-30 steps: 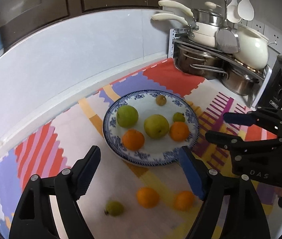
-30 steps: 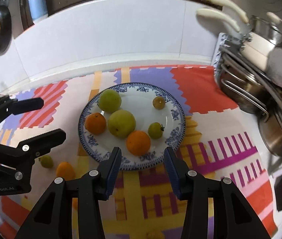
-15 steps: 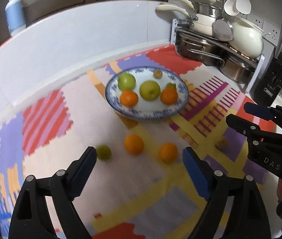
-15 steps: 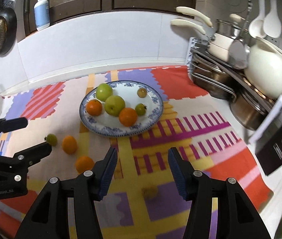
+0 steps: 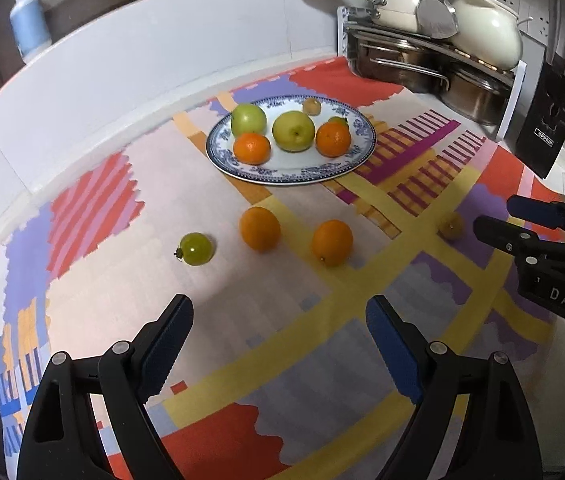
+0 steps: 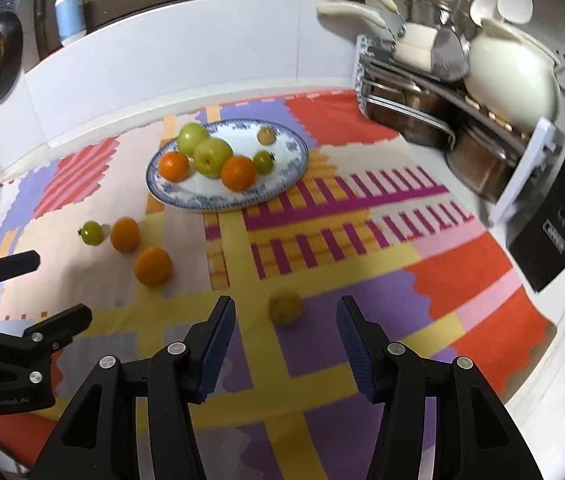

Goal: Organize fruits
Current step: 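Withdraw both open tools from the plate toward the remaining loose fruits, then grasp an orange with the left tool while the right grasps a small yellow fruit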

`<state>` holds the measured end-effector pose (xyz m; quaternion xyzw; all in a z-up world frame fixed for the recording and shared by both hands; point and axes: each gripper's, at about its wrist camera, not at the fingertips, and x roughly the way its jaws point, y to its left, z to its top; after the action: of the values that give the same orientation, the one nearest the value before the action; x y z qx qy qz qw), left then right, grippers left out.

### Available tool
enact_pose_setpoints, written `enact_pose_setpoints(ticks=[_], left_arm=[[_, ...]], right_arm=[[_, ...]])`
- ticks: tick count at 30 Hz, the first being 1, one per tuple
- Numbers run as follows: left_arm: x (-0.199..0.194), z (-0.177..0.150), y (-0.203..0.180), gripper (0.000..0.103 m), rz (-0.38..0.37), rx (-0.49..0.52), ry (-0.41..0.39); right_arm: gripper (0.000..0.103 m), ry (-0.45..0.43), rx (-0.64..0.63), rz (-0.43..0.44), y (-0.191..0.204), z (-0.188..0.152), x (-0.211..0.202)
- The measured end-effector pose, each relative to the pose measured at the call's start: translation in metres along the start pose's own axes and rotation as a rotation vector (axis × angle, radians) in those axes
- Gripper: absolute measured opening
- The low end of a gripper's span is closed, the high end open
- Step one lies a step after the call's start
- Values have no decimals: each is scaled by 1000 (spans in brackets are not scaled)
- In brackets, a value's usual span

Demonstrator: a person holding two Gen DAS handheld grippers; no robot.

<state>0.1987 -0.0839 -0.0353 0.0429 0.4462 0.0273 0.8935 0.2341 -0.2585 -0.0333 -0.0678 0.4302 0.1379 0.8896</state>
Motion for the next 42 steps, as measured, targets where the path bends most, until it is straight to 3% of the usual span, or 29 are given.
enact_pose_setpoints(ticks=[4, 12, 20, 25, 29, 36, 42], left_arm=[[3, -3, -1, 89, 12, 14, -19], [21, 6, -2, 87, -100, -6, 51], [32, 20, -11, 71, -139, 68, -10], [45, 31, -16, 61, -161, 102, 5], [52, 38, -20, 61, -164, 116, 5], [66, 41, -21, 57, -157, 125, 26], [71, 41, -21, 47, -169, 125, 40]], right_arm=[[54, 8, 2, -6, -1, -7, 4], [54, 31, 34, 30, -1, -7, 16], [54, 47, 51, 46, -5, -1, 28], [53, 60, 63, 59, -9, 0, 36], [45, 88, 84, 81, -13, 0, 45], [41, 93, 90, 87, -14, 4, 51], [31, 103, 80, 86, -14, 5, 56]])
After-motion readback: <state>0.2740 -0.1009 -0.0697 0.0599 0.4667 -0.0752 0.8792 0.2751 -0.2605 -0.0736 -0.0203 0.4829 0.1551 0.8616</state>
